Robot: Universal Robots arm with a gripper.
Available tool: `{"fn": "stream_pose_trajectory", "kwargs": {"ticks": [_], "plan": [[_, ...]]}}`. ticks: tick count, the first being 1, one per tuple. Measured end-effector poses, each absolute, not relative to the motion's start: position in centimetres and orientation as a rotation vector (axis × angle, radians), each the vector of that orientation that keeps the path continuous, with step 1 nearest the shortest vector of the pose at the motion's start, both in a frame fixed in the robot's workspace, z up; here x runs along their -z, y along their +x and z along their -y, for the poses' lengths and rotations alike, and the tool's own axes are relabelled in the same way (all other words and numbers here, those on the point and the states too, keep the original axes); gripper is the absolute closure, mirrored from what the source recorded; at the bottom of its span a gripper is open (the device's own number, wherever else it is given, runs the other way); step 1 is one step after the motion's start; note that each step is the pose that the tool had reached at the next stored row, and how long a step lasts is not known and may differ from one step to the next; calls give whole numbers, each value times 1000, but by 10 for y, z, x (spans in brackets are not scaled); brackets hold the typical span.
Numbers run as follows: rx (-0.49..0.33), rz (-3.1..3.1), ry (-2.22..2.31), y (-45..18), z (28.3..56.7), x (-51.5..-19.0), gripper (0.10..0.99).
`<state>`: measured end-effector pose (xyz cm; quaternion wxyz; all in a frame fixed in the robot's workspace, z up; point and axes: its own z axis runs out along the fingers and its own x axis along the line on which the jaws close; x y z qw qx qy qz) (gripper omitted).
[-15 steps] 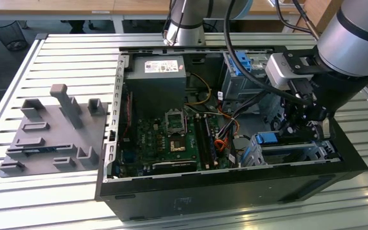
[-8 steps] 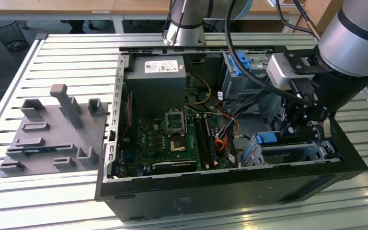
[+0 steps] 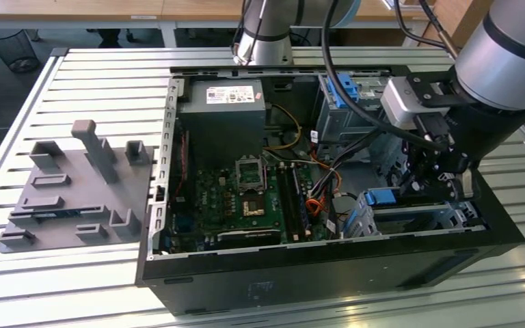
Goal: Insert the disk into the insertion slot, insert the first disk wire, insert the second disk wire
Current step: 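Insert the second disk wire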
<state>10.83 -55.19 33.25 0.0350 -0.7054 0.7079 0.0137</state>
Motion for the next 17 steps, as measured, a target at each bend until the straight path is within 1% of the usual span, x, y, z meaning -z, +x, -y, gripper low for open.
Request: {"fn": "stream_pose_trajectory", "kwargs": {"ticks": [13,17], "plan": [[-44,-2175,-2167,108,552,-334,937],[-61,-2167,-2158,108,553,-334,937]]}}
